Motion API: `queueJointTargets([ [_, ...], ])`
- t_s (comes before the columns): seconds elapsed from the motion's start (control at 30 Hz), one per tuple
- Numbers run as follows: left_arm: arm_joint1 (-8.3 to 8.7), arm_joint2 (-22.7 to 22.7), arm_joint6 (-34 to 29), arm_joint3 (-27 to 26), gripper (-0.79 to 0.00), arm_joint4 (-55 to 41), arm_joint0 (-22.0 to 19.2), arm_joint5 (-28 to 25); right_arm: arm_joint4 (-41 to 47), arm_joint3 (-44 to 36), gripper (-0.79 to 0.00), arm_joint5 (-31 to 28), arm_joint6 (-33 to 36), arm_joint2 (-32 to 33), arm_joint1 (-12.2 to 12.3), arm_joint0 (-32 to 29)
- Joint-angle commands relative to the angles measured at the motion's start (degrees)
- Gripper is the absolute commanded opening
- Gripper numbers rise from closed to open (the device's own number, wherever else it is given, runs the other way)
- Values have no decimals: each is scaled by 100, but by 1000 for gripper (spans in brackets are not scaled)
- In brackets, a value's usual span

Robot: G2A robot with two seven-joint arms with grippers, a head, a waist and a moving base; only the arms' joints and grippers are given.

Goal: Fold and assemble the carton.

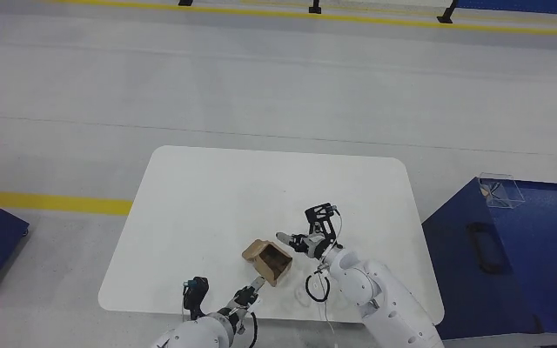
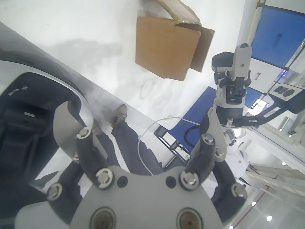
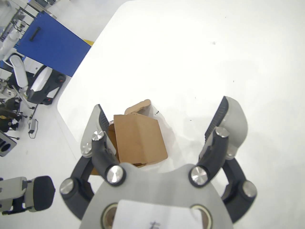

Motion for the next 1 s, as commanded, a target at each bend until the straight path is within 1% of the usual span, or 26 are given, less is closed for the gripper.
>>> queueJointTargets([
  [0.0, 16, -42, -36, 234, 0, -91, -156, 0, -104, 43, 0, 88, 102, -46, -10, 32],
  [0.07, -47, -130, 407, 567, 0, -346, -327, 0, -291, 107, 0, 141, 193, -106, -16, 71],
  [0.1, -76, -87, 493, 666, 0, -490, -399, 0, -343, 128, 0, 148, 214, -136, -21, 82],
  [0.17, -131, 180, 581, 958, 0, -795, -749, 0, -378, 207, 0, 126, 271, -226, -44, 126],
  [0.27, -180, 426, 903, 1328, 0, -1073, -1091, 0, -401, 298, 0, 47, 350, -310, -66, 177],
  [0.3, -211, 547, 1112, 1507, 0, -1262, -1245, 0, -433, 341, 0, 50, 350, -335, -76, 200],
  [0.37, -250, 711, 1367, 1705, 0, -1547, -1442, 0, -469, 396, 0, 56, 335, -362, -88, 225],
  [0.43, -297, 948, 1812, 2000, 0, -1937, -1708, 0, -521, 479, 0, 36, 375, -397, -101, 266],
  [0.53, -356, 1241, 2407, 2262, 0, -2443, -1992, 0, -542, 548, 0, 7, 368, -421, -116, 301],
  [0.6, -388, 1436, 2765, 2407, -40, -2930, -2206, 0, -589, 587, 0, -30, 370, -439, -125, 333],
  [0.77, -411, 1901, 3798, 2621, -34, -4200, -2711, 0, -720, 680, 0, -6, 269, -448, -149, 403],
  [0.87, -404, 2038, 4354, 2643, -68, -4859, -2913, 0, -731, 730, 0, 9, 224, -477, -172, 442],
  [0.9, -404, 2086, 4636, 2609, -43, -5172, -2998, 0, -706, 738, 0, 29, 128, -475, -186, 464],
  [0.93, -404, 2103, 4731, 2573, 0, -5295, -3029, 0, -669, 738, 0, 34, 76, -471, -193, 464],
  [0.97, -395, 2113, 4729, 2542, 0, -5422, -3078, 0, -563, 719, 0, 6, -1, -453, -204, 462],
])
